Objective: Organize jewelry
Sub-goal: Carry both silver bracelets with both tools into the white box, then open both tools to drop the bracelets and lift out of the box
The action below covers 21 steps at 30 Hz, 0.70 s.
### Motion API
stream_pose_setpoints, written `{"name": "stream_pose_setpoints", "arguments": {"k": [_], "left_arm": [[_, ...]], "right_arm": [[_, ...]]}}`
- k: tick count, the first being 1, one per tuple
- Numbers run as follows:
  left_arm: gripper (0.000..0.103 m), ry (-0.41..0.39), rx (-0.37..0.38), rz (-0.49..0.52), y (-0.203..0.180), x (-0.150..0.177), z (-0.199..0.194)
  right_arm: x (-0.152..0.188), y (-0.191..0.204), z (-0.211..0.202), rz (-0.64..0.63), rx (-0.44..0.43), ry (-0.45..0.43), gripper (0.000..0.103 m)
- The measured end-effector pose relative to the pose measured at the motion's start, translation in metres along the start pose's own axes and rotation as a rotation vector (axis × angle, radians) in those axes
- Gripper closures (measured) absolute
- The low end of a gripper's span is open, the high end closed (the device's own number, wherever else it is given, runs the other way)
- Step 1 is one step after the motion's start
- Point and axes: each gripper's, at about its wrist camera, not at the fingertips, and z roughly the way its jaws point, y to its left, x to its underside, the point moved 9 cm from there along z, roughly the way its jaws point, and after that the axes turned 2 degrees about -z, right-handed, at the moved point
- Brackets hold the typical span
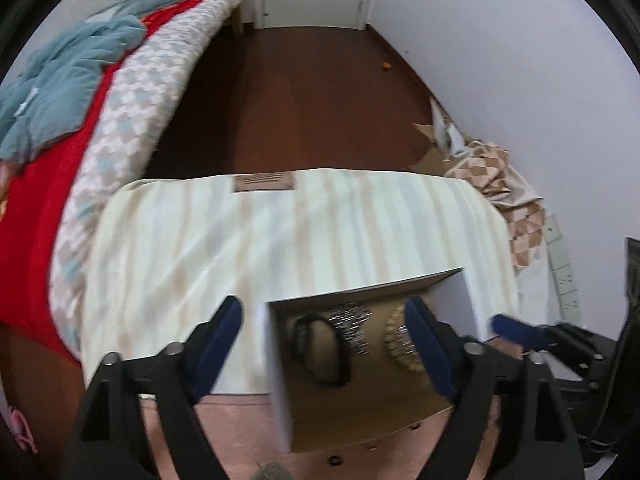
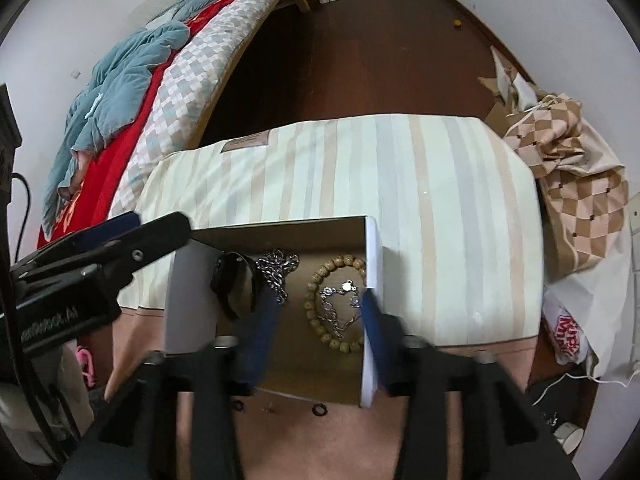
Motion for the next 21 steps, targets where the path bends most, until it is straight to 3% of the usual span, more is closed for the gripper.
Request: {"name": "stream_pose_setpoints", "arguments": {"k": [1, 3, 7, 13, 21], "left_arm": [[0.000, -0.010, -0.025, -0.001, 0.006, 0.003, -0.002], [0.000, -0.027, -0.071, 0.001, 0.015, 0.009, -0.005], [0.000, -0.033, -0.137, -0.007, 0.029, 0.032, -0.007], [0.000, -0.037, -0.185, -0.008, 0.038, 0.053, -0.011], [0.000, -0.079, -0.207, -0.014, 0.038, 0.065, -0.034]], "right_arm": [[0.003, -0.001, -0.002, -0.011, 0.026, -0.004, 0.051], [0.008, -0.002, -0.007, -0.027, 0.073, -0.013, 0.046], [0.018, -0.008, -0.013, -0.055, 0.201, -0.044, 0.008], [0.029, -0.012, -0.015, -0.073, 0.302, -0.064, 0.001], [0.034, -0.002, -0.032, -0.077, 0.316, -0.103, 0.001]]}}
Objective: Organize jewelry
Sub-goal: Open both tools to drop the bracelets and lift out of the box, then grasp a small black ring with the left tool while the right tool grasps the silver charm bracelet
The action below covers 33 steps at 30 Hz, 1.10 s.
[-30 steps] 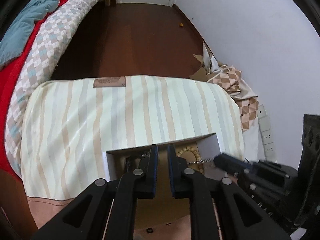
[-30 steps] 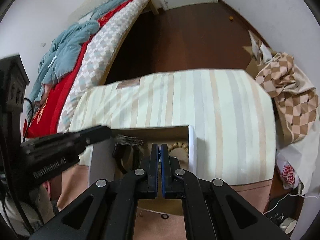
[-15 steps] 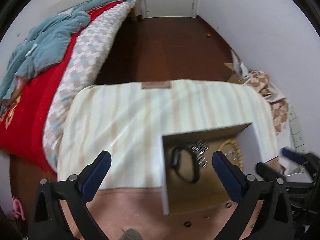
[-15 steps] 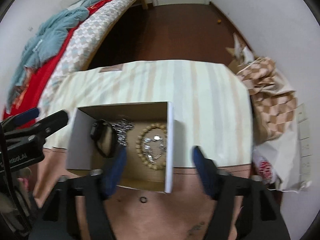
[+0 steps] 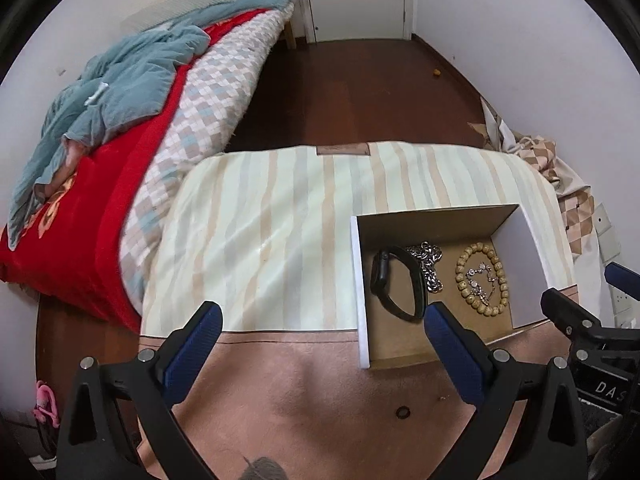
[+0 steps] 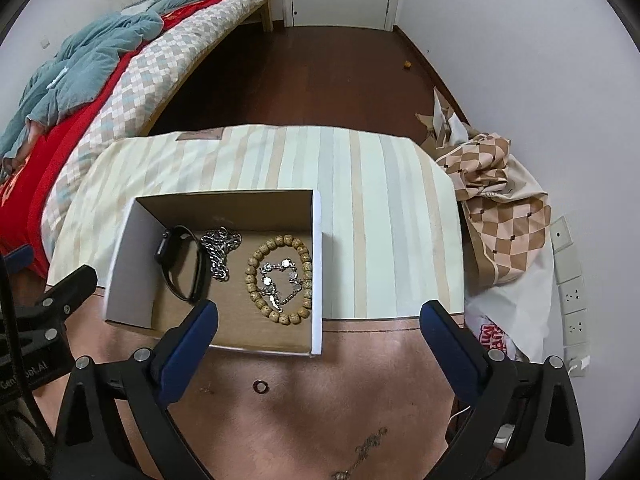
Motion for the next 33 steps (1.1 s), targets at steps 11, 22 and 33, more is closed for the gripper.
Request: {"name": "stream_pose_setpoints", "arguments": {"k": [11, 22, 33], "left_arm": [[0.000, -0.102, -0.026, -0.049, 0.015, 0.007, -0.052], [0.000, -0.181, -0.007, -0.063, 0.016, 0.023, -0.104], [0.000, -0.246, -0.009, -0.097, 0.022, 0.034, -0.143]], "right_arm": [[0.006, 0.005, -0.051, 0.001, 0.020, -0.087, 0.001], [0.023, 0.002, -0.114, 0.010, 0.044, -0.189, 0.001], [0.038, 0.006, -0.166, 0.027, 0.003, -0.269, 0.001]]}}
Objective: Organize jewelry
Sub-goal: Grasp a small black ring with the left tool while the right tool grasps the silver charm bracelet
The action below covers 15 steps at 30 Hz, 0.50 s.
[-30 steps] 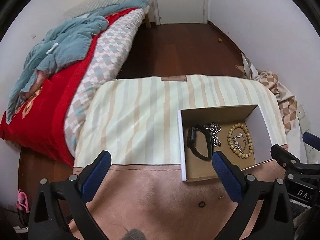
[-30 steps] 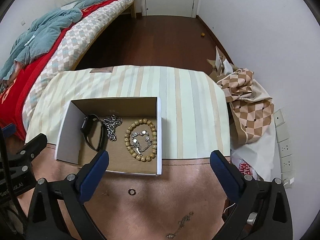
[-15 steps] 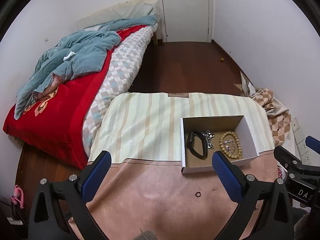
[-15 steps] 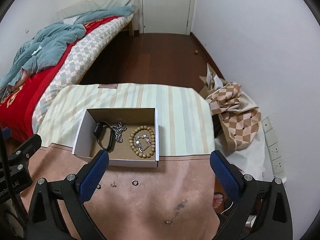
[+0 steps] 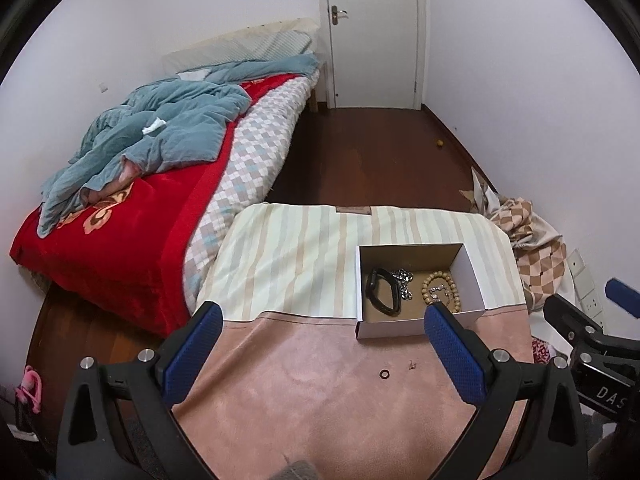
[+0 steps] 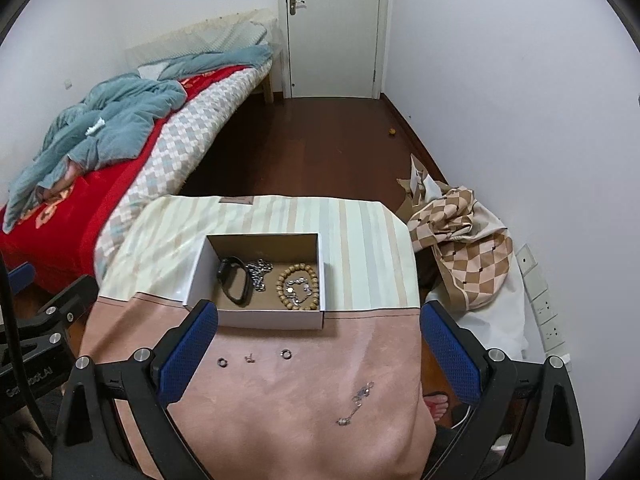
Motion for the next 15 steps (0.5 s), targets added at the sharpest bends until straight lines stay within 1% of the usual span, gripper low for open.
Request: {"name": "stream_pose_setpoints", "arguments": {"k": [3, 6, 9, 12, 13, 14, 15], "left_arm": [[0.000, -0.002, -0.005, -0.017, 0.003, 0.008, 0.001], [0.000, 0.029, -0.033, -0.020, 0.006, 0.027, 0.016], [0.000, 0.082, -0.074, -0.018, 0.008, 0.054, 0.038], [0.000, 0.183, -0.108, 0.002, 0.006, 0.091, 0.072], [0.000, 0.208, -0.115, 0.010, 0.006, 0.101, 0.081], [0.000, 0.224, -0.122, 0.018, 0.005, 0.110, 0.087], [0.000, 0.244, -0.132, 0.027, 0.004, 0.119, 0.094]], "right_arm": [[0.009, -0.008, -0.002, 0.049, -0.028, 0.005, 0.001], [0.026, -0.024, 0.008, 0.103, -0.021, 0.035, 0.001], [0.066, -0.049, 0.033, 0.182, 0.001, 0.113, 0.001], [0.109, -0.063, 0.062, 0.262, -0.014, 0.201, 0.002], [0.129, -0.064, 0.076, 0.288, -0.030, 0.248, 0.007], [0.140, -0.065, 0.083, 0.296, -0.033, 0.266, 0.011], [0.153, -0.065, 0.093, 0.303, -0.030, 0.291, 0.018]]}}
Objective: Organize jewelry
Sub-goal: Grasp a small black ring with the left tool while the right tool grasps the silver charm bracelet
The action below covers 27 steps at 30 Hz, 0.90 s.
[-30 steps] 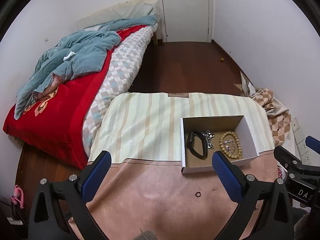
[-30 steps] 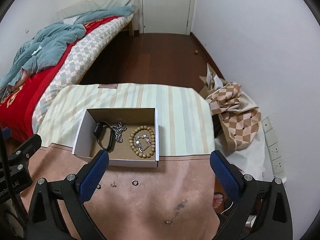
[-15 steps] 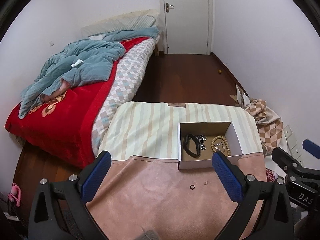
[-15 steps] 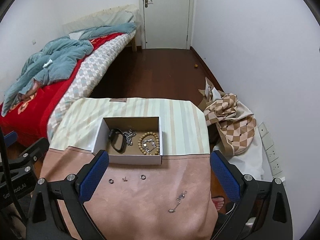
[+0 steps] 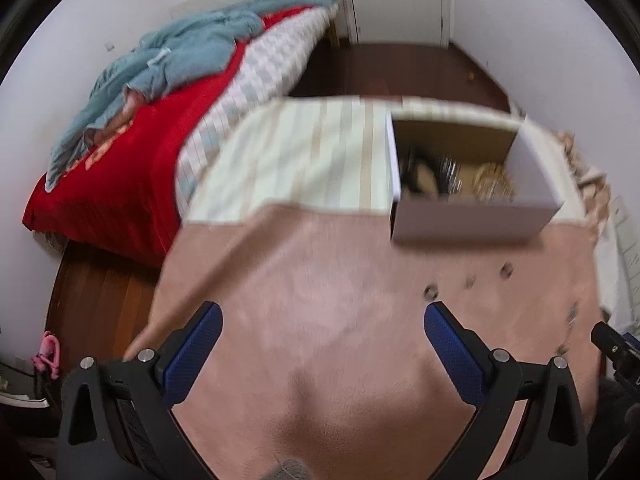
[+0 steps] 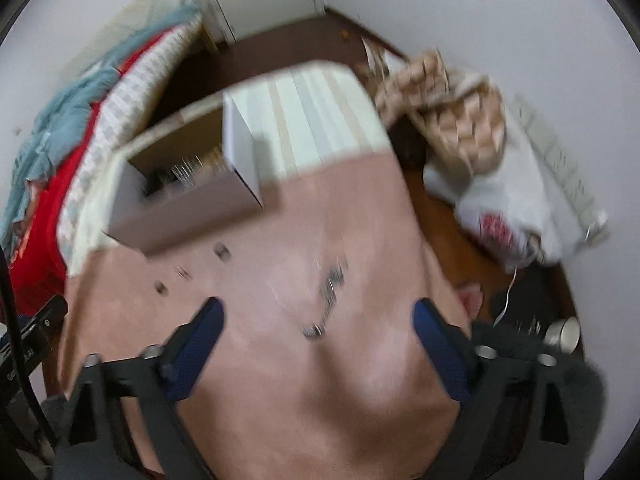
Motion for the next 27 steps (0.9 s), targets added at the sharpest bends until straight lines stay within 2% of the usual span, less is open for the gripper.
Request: {"name": "stream_pose_setpoints", "arguments": {"k": [3, 4, 8, 11, 13, 15, 23, 26, 27], "left_arm": [[0.000, 0.042, -0.007, 0.010, -0.004, 0.015, 0.017], [0.000, 0.050, -0.008, 0.012, -0.004, 0.018, 0.020], [0.000, 0.076, -0.008, 0.019, -0.006, 0.028, 0.030], [0.000, 0.094, -0.005, 0.018, -0.007, 0.029, 0.037], [0.000, 0.107, 0.005, 0.017, -0.011, 0.029, 0.042], [0.000, 0.118, 0.032, 0.009, -0.017, 0.029, 0.047], [0.001, 0.152, 0.152, 0.006, -0.053, 0.019, 0.064], [0.005, 0.161, 0.175, 0.029, -0.066, 0.019, 0.070], [0.010, 0.164, 0.178, 0.037, -0.070, 0.019, 0.072]], "right_arm": [[0.023, -0.003, 0.028, 0.004, 0.005, 0.037, 0.025], [0.027, -0.002, 0.034, 0.003, 0.005, 0.040, 0.030], [0.035, 0.006, 0.047, -0.036, 0.027, 0.029, 0.038], [0.035, 0.010, 0.054, -0.080, 0.070, 0.013, 0.054], [0.033, 0.013, 0.054, -0.105, 0.104, -0.008, 0.074], [0.030, 0.012, 0.053, -0.110, 0.116, -0.017, 0.090], [0.026, -0.001, 0.051, -0.038, 0.064, -0.023, 0.092], [0.024, -0.005, 0.050, -0.025, 0.057, -0.024, 0.093], [0.023, -0.006, 0.051, -0.023, 0.057, -0.024, 0.093]]}}
